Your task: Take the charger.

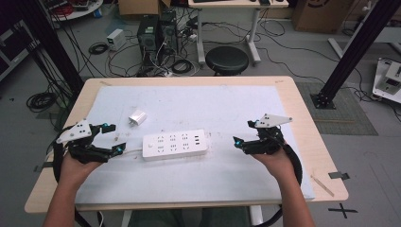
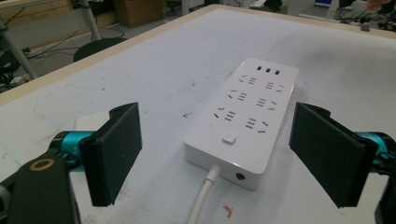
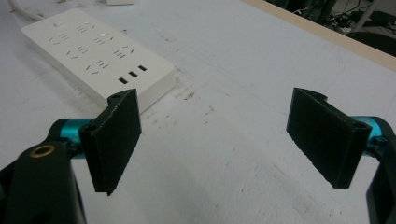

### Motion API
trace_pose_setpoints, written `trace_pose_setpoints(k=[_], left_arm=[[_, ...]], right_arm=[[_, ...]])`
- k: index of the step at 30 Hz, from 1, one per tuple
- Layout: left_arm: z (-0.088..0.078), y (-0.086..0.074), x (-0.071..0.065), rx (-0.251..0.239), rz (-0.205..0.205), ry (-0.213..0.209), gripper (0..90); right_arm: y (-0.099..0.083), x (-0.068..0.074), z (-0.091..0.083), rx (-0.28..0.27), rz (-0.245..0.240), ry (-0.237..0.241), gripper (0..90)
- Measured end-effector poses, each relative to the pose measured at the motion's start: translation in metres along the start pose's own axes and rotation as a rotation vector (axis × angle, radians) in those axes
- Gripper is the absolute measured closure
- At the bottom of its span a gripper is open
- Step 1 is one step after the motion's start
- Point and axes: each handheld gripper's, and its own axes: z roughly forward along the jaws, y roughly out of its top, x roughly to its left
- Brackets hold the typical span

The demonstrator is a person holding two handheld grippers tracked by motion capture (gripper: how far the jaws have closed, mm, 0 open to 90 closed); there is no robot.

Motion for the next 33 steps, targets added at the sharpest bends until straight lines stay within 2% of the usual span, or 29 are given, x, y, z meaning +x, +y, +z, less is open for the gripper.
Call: trace_pose_setpoints(k=[5,9,10,12,16,18,19,20,22,24,25,27,33], left_arm=[[0.007,0.013,0.005,0.006,0.001,0.035,17.2],[0.03,0.034,0.023,0.046,-0.025,0.077,17.2],[0.03,0.034,0.023,0.046,-0.025,0.077,17.2],[0.051,0.043,0.037,0.087,-0.042,0.115,17.1],[0.078,0.047,0.058,0.138,-0.092,0.139,17.1],[0.09,0.045,0.068,0.156,-0.102,0.154,17.2],[0.09,0.045,0.068,0.156,-0.102,0.154,17.2],[0.102,0.041,0.078,0.2,-0.119,0.17,17.2],[0.112,0.034,0.086,0.239,-0.135,0.189,17.2],[0.112,0.034,0.086,0.239,-0.135,0.189,17.1],[0.121,0.021,0.096,0.278,-0.172,0.209,17.2],[0.125,0.014,0.101,0.308,-0.199,0.214,17.2],[0.129,0.003,0.106,0.35,-0.219,0.209,17.2]], right_arm=[[0.003,-0.002,0.0,0.011,0.001,-0.007,18.0],[0.003,-0.004,0.001,0.015,0.004,-0.002,18.1],[0.003,-0.004,0.001,0.015,0.004,-0.002,18.1],[0.001,-0.006,0.001,0.02,0.007,-0.005,18.0],[-0.001,-0.005,0.002,0.022,0.019,-0.008,18.1],[-0.002,-0.004,0.003,0.03,0.02,-0.003,18.0],[-0.003,-0.003,0.004,0.031,0.016,-0.001,18.0],[-0.003,-0.002,0.004,0.037,0.015,0.0,18.1],[-0.004,0.0,0.005,0.041,0.009,-0.001,18.0],[-0.005,0.001,0.006,0.046,0.011,0.001,18.0],[-0.006,0.002,0.007,0.053,0.007,0.0,18.0],[-0.007,0.002,0.008,0.058,0.009,-0.002,18.0],[-0.01,0.003,0.012,0.072,0.017,-0.003,18.1]])
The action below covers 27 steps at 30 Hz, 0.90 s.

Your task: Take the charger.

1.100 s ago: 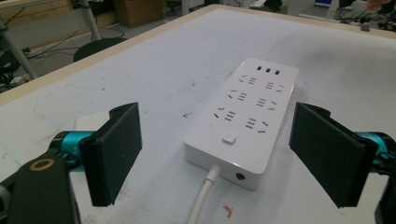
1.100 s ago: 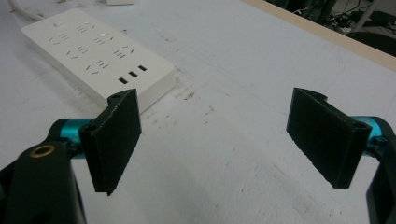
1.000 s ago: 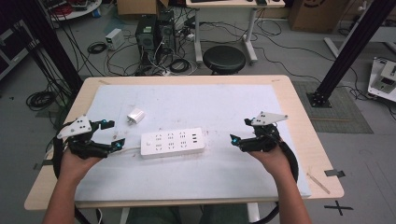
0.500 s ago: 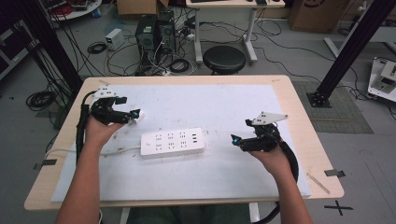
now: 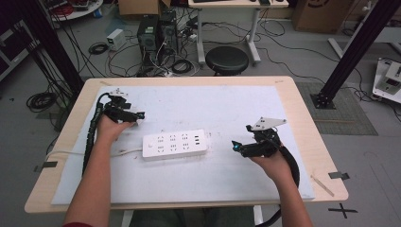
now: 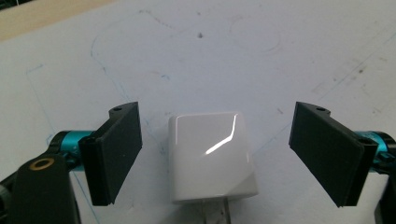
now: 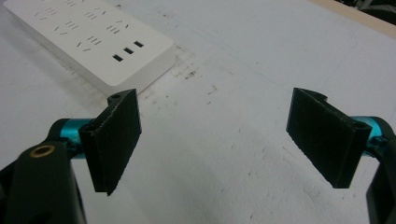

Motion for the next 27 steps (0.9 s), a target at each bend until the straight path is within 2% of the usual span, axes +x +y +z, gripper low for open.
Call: trace_pose_setpoints(k=[11,15,27], left_arm=[[0.013,-0.009,0.003,0.075,0.003,0.001,17.6],[0.015,-0.011,0.004,0.085,0.002,0.004,18.6],[0.016,-0.012,0.005,0.097,-0.002,-0.003,29.5]], right_arm=[[0.002,0.001,0.007,0.013,-0.001,0.002,18.1],[0.002,0.001,0.006,0.014,0.002,0.0,18.0],[0.002,0.0,0.006,0.015,0.005,-0.003,18.1]])
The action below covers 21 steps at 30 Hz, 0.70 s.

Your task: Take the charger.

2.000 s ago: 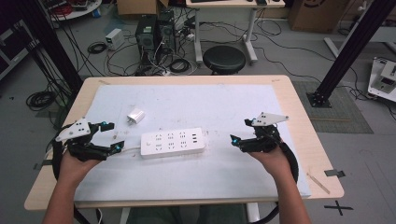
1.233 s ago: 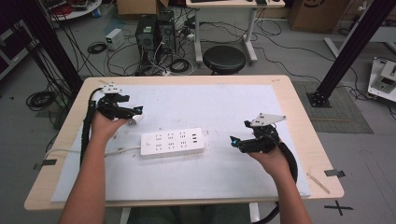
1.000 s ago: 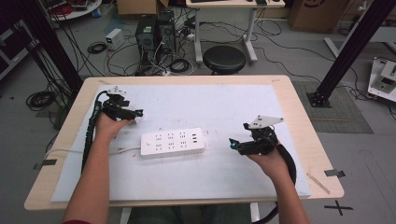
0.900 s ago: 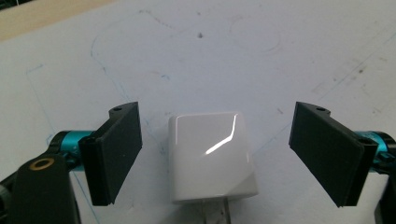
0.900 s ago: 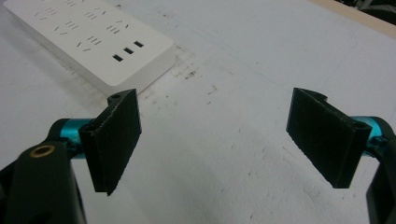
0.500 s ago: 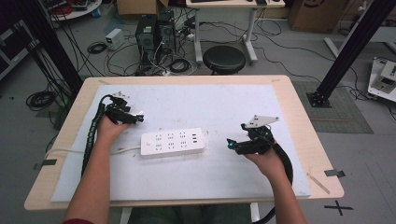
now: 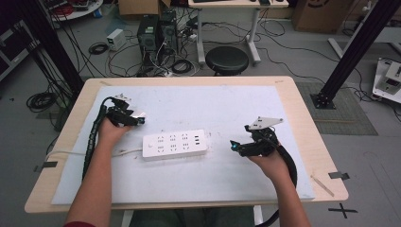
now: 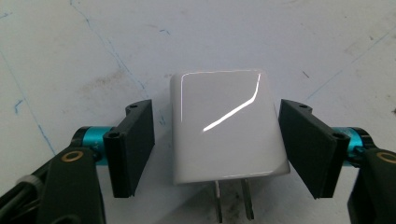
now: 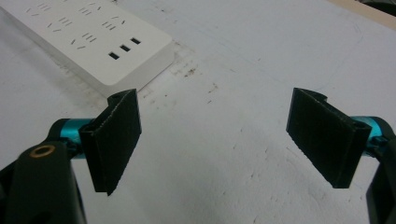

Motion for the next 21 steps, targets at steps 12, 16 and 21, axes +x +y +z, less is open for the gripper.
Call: trace_pose_setpoints(k=[12,16,21], left_arm=[[-0.002,0.001,-0.002,0.003,0.021,0.006,42.2],[-0.013,0.003,-0.006,-0.018,0.03,0.001,42.4],[-0.046,0.005,-0.016,-0.115,0.024,-0.021,42.4]], right_arm=[[-0.001,-0.001,0.001,0.003,0.009,-0.002,18.1],[0.0,-0.002,-0.001,-0.002,0.008,0.001,18.1],[0.004,-0.001,-0.006,-0.02,0.001,0.007,18.1]])
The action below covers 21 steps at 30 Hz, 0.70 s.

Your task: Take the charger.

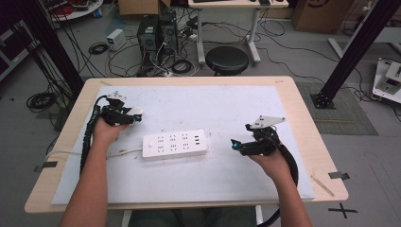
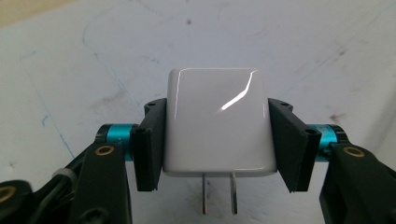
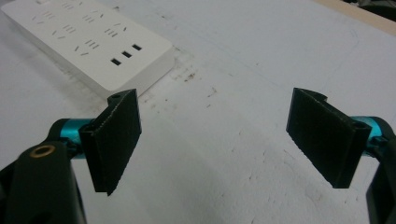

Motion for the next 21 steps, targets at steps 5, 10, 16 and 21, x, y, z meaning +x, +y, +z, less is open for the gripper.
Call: trace_pose_setpoints(k=[5,10,16,21], left_arm=[[-0.04,0.005,-0.023,-0.071,0.052,-0.046,42.5],[-0.072,0.002,-0.044,-0.13,0.101,-0.092,42.4],[-0.088,-0.007,-0.061,-0.15,0.172,-0.148,42.4],[-0.087,-0.008,-0.073,-0.143,0.226,-0.19,42.4]], right_arm=[[0.005,0.004,-0.007,-0.012,-0.021,0.015,18.1],[0.004,0.007,-0.012,-0.022,-0.015,0.023,18.1],[0.0,0.009,-0.013,-0.015,-0.008,0.029,18.1],[-0.001,0.009,-0.014,-0.013,-0.003,0.036,18.1]])
